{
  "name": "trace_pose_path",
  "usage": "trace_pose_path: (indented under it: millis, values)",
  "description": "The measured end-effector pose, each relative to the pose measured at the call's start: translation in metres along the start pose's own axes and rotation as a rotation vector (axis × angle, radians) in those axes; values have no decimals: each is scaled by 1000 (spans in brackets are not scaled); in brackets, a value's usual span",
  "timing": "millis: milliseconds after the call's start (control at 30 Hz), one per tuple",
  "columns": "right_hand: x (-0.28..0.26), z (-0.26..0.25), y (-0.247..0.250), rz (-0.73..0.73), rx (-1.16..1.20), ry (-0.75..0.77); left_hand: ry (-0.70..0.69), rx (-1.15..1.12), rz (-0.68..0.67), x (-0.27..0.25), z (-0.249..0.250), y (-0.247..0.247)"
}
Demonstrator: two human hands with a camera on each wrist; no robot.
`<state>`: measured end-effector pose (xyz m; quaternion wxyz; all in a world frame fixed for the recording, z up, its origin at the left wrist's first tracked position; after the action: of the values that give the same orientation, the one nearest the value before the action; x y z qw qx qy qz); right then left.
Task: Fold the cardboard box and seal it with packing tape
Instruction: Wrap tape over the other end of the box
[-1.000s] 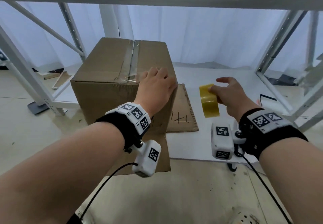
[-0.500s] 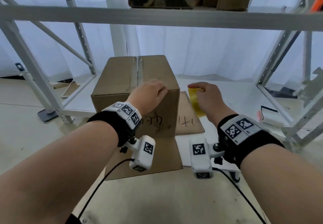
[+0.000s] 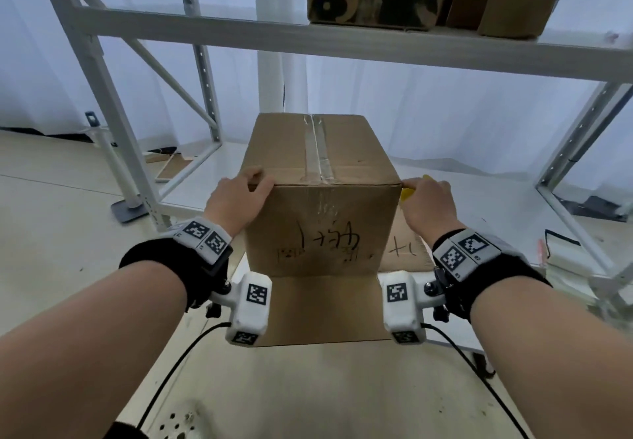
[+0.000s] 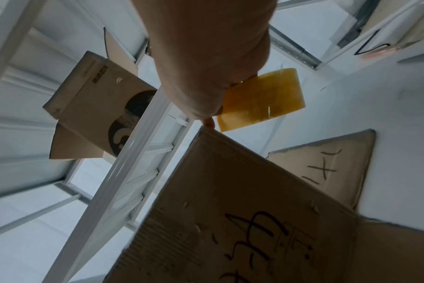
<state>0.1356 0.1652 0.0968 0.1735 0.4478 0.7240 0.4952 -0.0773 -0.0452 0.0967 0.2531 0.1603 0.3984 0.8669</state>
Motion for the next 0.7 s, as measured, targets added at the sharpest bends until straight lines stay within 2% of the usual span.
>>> trace_pose_path:
  millis: [67, 233, 300, 367, 433, 500, 600, 700]
  values:
    - [-3, 11, 7, 13, 19, 2, 25, 38, -17, -7, 8, -2]
    - [-14, 34, 28, 58, 98, 35, -131, 136, -91, -24, 28, -11]
    - [-19, 39, 39, 118, 132, 21, -166, 126, -110, -30, 35, -13]
    - [-26, 33, 54, 225, 214, 17, -182, 252, -48, -34, 43, -13]
    - [-33, 22, 71, 346, 457, 8, -199, 417, 44, -39, 58, -9]
    - [-35, 12, 84, 392, 861, -93, -281, 382, 43, -46, 79, -8]
    - [-38, -1, 90, 316, 1433, -237, -494, 133, -83, -62, 115, -12]
    - [-46, -10, 86, 274, 1690, -216, -461, -142, -251, -71, 135, -19]
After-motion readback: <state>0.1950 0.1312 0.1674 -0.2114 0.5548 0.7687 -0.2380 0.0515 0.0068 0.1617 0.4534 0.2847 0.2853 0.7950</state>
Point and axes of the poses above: each hand's wrist, its own x-axis towards the middle knuckle, its own y-axis out of the back of the hand, z = x × y, the point moved 3 cm from there along x, towards the middle knuckle, and after that the axes turned 5 degrees about y, right-handed, at the moved point
